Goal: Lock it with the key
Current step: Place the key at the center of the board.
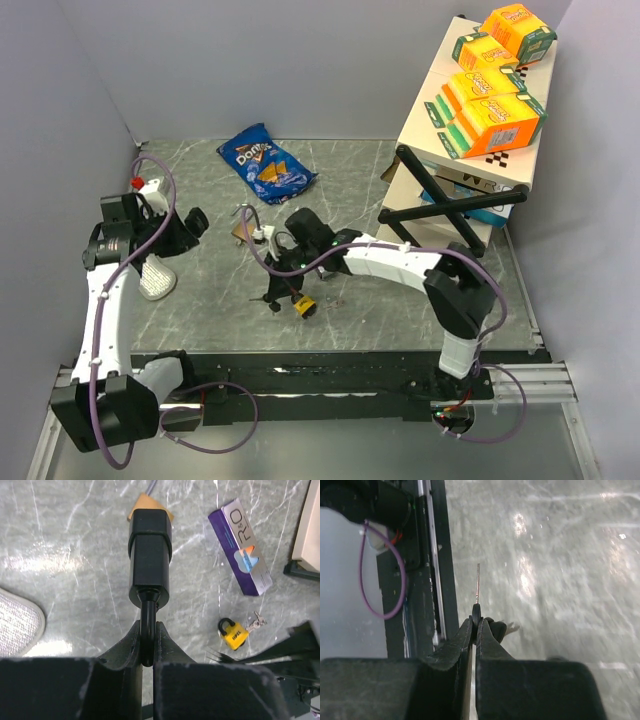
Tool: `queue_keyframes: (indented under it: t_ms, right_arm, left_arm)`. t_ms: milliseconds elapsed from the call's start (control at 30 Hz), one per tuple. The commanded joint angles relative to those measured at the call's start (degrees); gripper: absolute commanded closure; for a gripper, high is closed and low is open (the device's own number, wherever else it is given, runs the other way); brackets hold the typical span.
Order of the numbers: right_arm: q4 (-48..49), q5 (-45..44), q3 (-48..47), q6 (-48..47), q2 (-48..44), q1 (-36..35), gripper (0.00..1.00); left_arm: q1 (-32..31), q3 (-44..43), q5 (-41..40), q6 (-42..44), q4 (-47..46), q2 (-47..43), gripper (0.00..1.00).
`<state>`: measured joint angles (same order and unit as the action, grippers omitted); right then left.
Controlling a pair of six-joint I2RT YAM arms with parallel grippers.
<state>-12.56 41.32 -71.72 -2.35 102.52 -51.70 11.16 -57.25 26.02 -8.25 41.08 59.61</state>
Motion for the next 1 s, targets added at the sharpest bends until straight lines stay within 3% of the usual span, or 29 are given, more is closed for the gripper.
queue_keyframes:
  t_ms: [0,100,267,567,700,767,967]
  right_arm:
    - [7.71,1.65,-3.07,6.12,3.21,-1.12,1.0]
    - [8.95,3.15,-3.07,8.76,5.75,-1.21,1.0]
    - [9.3,2.37,-4.39,9.03,11.03,-0.33,1.0]
    - [6.94,2.88,-10.45,9.73,16.39,3.63,1.0]
    - [6.49,5.87,-12.38,10.26,18.33,3.8,0.94]
    - [6.93,6.75,-12.13,11.57,19.12,3.72,0.99]
    - [9.83,8.42,-7.48,13.43,18.24,3.01,1.0]
  left_arm:
    - [0.0,-4.18,-0.7,1.21,0.22,-3.01,0.99]
    - [0.0,-4.44,-1.5,2.8,1.72,-4.07,0.99]
    - [0.0,-2.08,5.7,5.26,3.57,-5.47,0.99]
    - [0.0,-0.05,8.78,7.18,1.89,-2.67,0.99]
    - [0.0,-1.45,9.48,11.06,3.04,-0.29,0.99]
    - [0.0,-1.89,9.92,11.85,3.22,0.06,0.99]
    - [0.0,-1.9,9.84,13.17,3.48,0.59,0.99]
